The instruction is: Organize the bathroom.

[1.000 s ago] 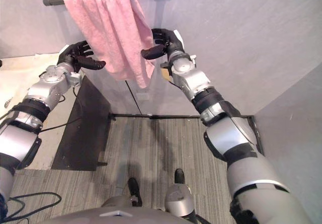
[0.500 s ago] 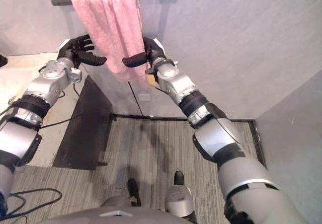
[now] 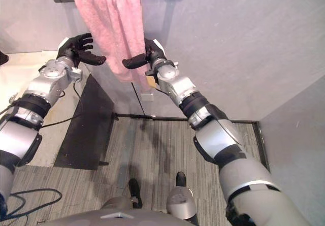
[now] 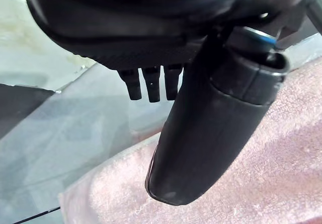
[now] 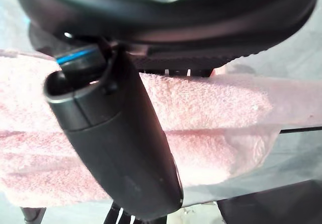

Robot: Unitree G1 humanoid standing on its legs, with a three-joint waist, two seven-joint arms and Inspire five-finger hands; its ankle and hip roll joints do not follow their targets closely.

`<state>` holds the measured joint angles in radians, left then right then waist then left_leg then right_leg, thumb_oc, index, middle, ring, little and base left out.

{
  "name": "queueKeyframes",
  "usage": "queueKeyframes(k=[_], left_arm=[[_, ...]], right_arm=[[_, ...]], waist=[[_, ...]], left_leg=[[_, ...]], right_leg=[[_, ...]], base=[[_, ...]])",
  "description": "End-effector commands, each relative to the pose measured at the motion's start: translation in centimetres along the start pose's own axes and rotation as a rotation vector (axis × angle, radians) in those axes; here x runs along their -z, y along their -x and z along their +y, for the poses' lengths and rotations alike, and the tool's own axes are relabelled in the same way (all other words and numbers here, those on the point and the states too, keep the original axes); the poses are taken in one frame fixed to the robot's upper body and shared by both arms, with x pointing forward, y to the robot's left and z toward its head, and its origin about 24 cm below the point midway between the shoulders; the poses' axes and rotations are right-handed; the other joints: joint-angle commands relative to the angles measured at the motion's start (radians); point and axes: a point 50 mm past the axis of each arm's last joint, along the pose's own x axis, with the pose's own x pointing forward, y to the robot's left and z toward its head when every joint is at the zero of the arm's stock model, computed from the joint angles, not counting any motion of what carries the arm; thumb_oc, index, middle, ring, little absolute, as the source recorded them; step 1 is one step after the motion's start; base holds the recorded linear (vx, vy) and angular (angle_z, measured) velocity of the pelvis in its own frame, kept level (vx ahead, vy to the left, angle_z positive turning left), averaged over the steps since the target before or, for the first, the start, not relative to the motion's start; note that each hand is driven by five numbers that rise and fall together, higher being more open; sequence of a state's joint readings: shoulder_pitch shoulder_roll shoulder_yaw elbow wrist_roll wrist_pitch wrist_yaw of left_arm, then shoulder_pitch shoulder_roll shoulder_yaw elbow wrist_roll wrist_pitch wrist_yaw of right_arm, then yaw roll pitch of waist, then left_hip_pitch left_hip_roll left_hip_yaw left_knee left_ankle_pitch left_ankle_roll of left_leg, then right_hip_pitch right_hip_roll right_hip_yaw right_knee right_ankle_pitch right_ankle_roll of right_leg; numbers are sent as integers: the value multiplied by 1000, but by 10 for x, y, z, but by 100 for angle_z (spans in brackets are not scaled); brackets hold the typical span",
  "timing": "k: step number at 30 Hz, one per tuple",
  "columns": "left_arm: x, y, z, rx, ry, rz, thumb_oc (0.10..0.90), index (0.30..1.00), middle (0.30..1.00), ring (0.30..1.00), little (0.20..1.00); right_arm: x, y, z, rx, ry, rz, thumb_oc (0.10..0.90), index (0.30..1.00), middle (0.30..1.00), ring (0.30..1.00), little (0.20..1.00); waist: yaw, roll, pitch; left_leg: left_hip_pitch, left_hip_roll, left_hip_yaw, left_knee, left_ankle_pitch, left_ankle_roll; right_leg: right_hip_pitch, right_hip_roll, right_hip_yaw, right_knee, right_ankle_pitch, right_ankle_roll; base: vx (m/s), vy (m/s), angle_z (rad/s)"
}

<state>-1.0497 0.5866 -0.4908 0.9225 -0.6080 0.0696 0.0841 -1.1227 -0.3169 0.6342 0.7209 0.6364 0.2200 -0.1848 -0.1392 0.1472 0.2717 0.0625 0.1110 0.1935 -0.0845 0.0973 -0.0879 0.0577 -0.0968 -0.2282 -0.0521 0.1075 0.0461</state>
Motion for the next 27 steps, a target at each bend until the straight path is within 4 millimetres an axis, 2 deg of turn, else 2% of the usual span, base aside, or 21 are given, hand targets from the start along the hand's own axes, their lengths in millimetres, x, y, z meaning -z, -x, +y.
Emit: queueKeyframes(k=[1, 11, 16, 17, 18, 19, 20, 21, 22, 23, 27], left_arm=[[-77, -5, 26, -108, -111, -235, 800, 900, 900, 900, 900], [-83, -5, 31, -152, -127, -242, 800, 900, 900, 900, 900], [-86, -5, 29, -125, -101, -251, 800, 900, 900, 900, 900], [-87, -5, 29, -122, -98, -251, 800, 900, 900, 900, 900], [-86, -5, 27, -109, -88, -249, 670, 705, 705, 705, 705], [-85, -6, 24, -81, -66, -240, 499, 448, 448, 448, 448], [-85, -6, 24, -72, -63, -239, 441, 361, 361, 361, 361], [-85, -6, 24, -72, -63, -239, 441, 361, 361, 361, 361], [-85, -6, 23, -61, -62, -240, 400, 300, 300, 300, 300], [-83, -6, 18, -32, -63, -232, 400, 300, 300, 300, 300], [-79, -7, 16, -44, -42, -226, 400, 300, 300, 300, 300]], right_arm=[[-74, -8, 12, -18, 47, -228, 800, 900, 900, 900, 900], [-70, -8, 9, -42, 49, -216, 800, 900, 900, 900, 900], [-75, -7, 11, -52, 50, -236, 800, 900, 900, 900, 900], [-75, -7, 12, -54, 48, -237, 773, 860, 860, 860, 860], [-76, -7, 12, -59, 46, -242, 687, 731, 731, 731, 731], [-77, -7, 13, -65, 41, -244, 554, 531, 531, 531, 531], [-77, -7, 13, -67, 40, -244, 535, 502, 502, 502, 502], [-77, -7, 13, -67, 40, -244, 535, 502, 502, 502, 502], [-77, -7, 14, -68, 40, -245, 535, 502, 502, 502, 502], [-76, -6, 14, -69, 51, -247, 491, 436, 436, 436, 436], [-75, -6, 12, -73, 55, -248, 488, 432, 432, 432, 432]], waist=[[18, -1, -105], [1, -1, -99], [0, 0, -86], [-1, -1, -85], [-2, -1, -83], [-5, 0, -81], [-5, 1, -80], [-5, 1, -80], [-6, 1, -80], [-9, 0, -79], [-15, -1, -79]], left_leg=[[-54, 116, 58, 81, -2, -67], [-56, 121, 64, 84, 0, -69], [-70, 120, 64, 91, -1, -68], [-71, 120, 64, 91, -1, -68], [-73, 121, 63, 91, -1, -68], [-76, 121, 61, 91, 0, -69], [-77, 121, 61, 91, 1, -69], [-77, 121, 61, 91, 1, -69], [-77, 122, 62, 92, 1, -69], [-81, 124, 62, 92, 3, -69], [-81, 123, 64, 90, 2, -67]], right_leg=[[-105, -82, 110, 159, -150, 71], [-119, -78, 120, 168, -151, 69], [-137, -79, 123, 179, -152, 67], [-138, -79, 123, 179, -152, 67], [-141, -79, 124, 180, -152, 68], [-148, -79, 128, 185, -152, 68], [-149, -79, 129, 186, -153, 68], [-149, -79, 129, 186, -153, 68], [-150, -79, 129, 187, -153, 68], [-157, -78, 133, 191, -151, 68], [-164, -78, 138, 192, -150, 69]], base=[[0, 0, 0], [9, -7, -2], [-31, -4, -4], [-32, 1, -1], [0, 0, 0], [0, 0, 0], [0, 0, 0], [0, 0, 0], [0, 0, 0], [0, 0, 0], [0, 0, 0]])
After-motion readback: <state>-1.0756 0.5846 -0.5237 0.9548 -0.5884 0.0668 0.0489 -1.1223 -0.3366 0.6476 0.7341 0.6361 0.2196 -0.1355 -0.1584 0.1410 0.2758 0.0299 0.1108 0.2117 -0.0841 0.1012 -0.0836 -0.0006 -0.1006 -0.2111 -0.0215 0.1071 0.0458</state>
